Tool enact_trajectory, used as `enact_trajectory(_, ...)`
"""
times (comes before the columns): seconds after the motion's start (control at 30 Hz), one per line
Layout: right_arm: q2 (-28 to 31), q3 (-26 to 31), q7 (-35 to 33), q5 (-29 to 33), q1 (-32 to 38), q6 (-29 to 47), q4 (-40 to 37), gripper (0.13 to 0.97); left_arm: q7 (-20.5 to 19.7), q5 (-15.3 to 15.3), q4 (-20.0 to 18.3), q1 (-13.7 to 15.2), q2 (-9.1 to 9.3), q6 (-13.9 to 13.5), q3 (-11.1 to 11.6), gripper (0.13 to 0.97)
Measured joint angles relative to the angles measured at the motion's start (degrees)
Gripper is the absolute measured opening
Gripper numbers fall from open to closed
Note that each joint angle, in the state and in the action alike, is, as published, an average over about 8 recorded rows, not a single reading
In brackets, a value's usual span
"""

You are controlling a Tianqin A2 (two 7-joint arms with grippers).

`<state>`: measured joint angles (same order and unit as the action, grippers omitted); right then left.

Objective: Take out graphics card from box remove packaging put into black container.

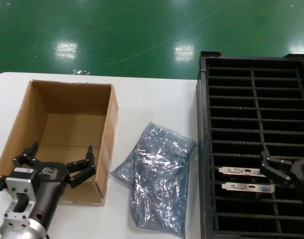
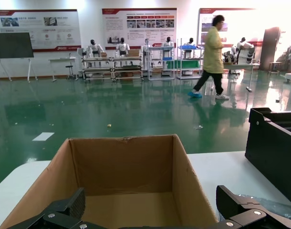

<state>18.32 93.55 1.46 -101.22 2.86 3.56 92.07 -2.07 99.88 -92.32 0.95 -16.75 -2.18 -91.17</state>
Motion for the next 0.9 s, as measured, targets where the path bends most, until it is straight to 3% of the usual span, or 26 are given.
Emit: enact_trajectory(0.9,-0.2,-0.4,-0.3,-0.4,-0.5,-0.7,-0.1,0.966,0.4,0.6,0.1,-0.2,-0.08,0.4,-0.1,0.966)
